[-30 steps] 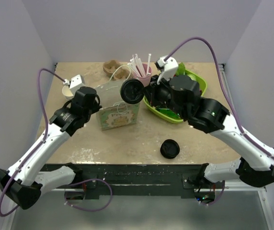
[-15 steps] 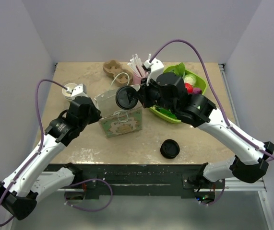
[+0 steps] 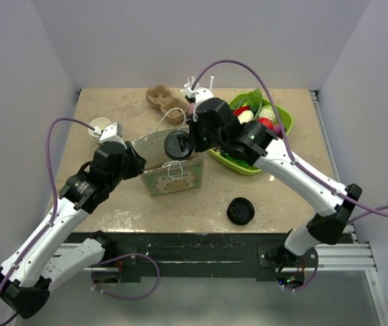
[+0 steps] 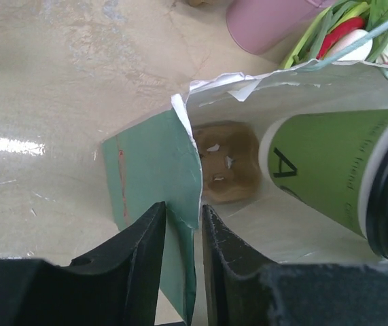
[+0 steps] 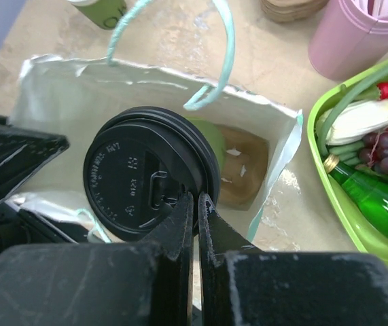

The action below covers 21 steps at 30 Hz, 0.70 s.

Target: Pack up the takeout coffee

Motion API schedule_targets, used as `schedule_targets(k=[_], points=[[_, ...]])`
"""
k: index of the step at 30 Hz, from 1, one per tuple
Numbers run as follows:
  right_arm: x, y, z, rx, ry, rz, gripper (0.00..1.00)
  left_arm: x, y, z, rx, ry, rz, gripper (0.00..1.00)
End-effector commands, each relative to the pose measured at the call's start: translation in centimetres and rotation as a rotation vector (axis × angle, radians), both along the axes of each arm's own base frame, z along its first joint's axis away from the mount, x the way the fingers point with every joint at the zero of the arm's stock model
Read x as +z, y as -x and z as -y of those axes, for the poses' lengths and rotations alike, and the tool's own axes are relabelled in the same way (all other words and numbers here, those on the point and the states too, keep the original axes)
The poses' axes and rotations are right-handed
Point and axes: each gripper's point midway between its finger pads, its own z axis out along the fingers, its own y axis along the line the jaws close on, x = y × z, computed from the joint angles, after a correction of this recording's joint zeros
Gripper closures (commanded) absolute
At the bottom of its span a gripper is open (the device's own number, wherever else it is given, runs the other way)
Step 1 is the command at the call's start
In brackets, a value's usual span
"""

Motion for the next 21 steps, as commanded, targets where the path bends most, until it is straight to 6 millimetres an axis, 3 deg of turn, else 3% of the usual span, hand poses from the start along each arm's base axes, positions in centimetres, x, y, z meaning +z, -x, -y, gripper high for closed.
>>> schedule_targets(k=[1,10,21], points=[[0.8,-1.3,0.0,-0.035,0.002,-0.017,1.00,0.9,-0.3,0.2,-0.011,0.018,0.047,0.64],[-3.0,-2.5,-0.1,-0.045,0.076,-0.119,1.00,1.5,-0.7,-0.5,0.029,0.011,0.082,0.46],[-5.7,-2.9,-0.9,-0.031,0.100,-0.176,1.00,0.9,-1.0,0.0,0.008,0.005,0.074,0.44]])
